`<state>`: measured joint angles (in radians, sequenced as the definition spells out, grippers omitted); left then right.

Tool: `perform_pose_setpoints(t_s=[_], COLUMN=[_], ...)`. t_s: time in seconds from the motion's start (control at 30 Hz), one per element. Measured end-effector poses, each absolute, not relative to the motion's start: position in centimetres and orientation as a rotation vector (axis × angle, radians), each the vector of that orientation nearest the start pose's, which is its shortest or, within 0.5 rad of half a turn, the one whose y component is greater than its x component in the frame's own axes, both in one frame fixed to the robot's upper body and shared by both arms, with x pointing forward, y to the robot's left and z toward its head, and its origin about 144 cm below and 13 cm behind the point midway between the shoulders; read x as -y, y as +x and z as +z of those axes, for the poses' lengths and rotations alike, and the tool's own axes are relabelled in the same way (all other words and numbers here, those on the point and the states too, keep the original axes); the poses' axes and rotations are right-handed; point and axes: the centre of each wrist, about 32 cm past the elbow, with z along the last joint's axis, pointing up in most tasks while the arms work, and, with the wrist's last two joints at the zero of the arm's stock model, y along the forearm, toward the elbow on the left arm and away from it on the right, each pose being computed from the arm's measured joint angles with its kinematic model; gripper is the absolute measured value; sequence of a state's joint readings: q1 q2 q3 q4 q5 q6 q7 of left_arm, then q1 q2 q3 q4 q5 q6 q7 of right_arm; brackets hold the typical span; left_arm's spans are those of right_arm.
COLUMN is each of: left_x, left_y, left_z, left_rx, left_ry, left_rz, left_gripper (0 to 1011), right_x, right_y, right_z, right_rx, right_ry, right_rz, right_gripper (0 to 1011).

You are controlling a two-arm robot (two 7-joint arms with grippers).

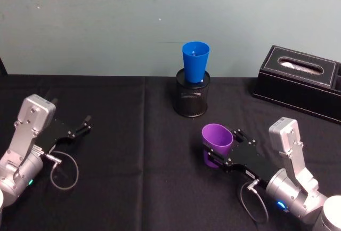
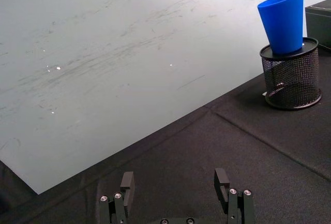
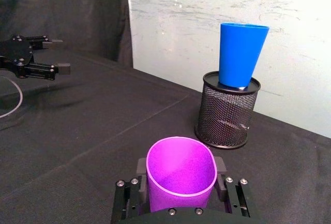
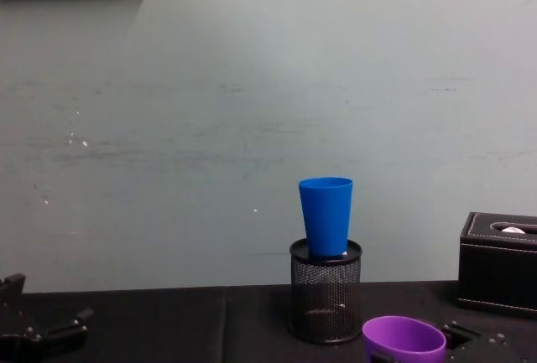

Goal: Pick up one cup with a gripper and tap it against the other cup.

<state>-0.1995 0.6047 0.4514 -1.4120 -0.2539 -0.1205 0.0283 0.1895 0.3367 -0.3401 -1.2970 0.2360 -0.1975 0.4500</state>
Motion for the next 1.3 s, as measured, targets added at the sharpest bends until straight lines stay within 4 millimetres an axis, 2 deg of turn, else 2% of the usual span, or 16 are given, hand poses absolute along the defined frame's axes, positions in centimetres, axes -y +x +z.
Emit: perform_pose_setpoints(t_s=[0.13,0.23,0.4,1.3], left_x=[-30.97,-30.97,-30.97,-30.97], left_y=[48.86,48.86,48.86,48.86], left_z=[113.98,113.98,113.98,113.98], left_rx=[0.285,0.285,0.285,0.285], left_ry=[0.305,0.304,0.305,0.305], left_rz=[1.248,1.248,1.248,1.248], left_gripper=[1011,1011,1012,1011], right_x=[25.52,25.52,25.52,25.67], right_y=[49.67,49.67,49.67,49.46], right_z=[110.81,110.81,110.81,110.94], right_rx=[0.104,0.104,0.104,0.123], right_ry=[-0.110,-0.110,-0.110,-0.059], right_rz=[-0.872,-0.872,-0.872,-0.866], right_gripper=[792,926,1004,1004])
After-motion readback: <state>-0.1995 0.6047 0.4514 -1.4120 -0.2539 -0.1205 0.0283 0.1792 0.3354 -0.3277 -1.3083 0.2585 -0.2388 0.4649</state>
